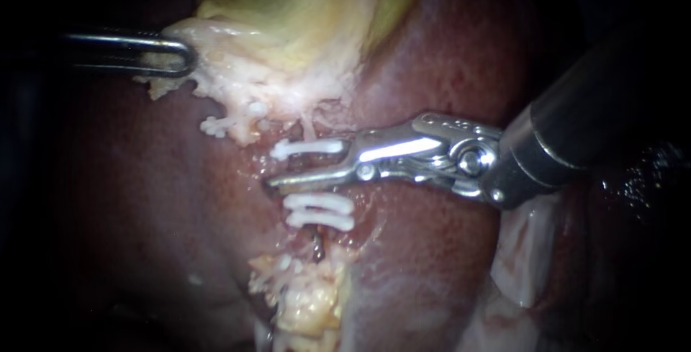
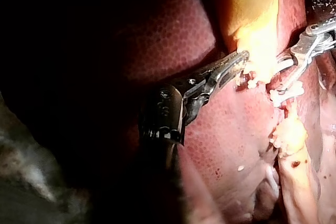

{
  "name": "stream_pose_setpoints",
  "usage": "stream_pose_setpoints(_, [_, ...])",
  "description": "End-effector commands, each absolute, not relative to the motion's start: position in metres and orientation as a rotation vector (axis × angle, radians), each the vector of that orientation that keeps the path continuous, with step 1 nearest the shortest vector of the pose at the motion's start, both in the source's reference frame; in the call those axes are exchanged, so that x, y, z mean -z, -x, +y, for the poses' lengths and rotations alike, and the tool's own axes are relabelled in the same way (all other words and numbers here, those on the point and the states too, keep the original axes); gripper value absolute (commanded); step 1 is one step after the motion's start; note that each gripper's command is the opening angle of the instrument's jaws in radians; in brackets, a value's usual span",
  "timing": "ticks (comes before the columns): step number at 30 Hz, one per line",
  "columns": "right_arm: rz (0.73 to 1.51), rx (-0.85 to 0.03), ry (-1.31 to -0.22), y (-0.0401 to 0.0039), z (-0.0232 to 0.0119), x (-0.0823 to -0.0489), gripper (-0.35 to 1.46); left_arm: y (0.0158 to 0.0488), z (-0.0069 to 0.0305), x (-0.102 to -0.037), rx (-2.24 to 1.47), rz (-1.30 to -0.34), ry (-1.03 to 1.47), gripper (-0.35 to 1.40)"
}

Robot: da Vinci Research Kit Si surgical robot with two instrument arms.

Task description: Going back third clip right tube

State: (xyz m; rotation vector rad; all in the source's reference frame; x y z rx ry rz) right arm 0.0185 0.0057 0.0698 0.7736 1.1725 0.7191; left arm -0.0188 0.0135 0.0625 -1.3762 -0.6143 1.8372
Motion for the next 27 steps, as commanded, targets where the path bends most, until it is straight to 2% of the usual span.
stream_pose_setpoints(1, [1.172, -0.725, -0.769, -0.0182, 0.0058, -0.0698, 0.46, 0.0188, 0.0135, -0.0625, -1.837, -0.614, 1.376, -0.35])
stream_pose_setpoints(9, [1.184, -0.699, -0.739, -0.0154, 0.0055, -0.0693, 0.47, 0.0187, 0.0135, -0.0625, -1.838, -0.615, 1.376, -0.35])
stream_pose_setpoints(20, [1.251, -0.462, -0.513, -0.0095, 0.0029, -0.0667, 0.50, 0.0186, 0.0135, -0.0625, -1.838, -0.616, 1.376, -0.35])
stream_pose_setpoints(27, [1.198, -0.306, -0.447, -0.0065, 0.0023, -0.0652, 0.50, 0.0186, 0.0136, -0.0625, -1.838, -0.616, 1.377, -0.35])
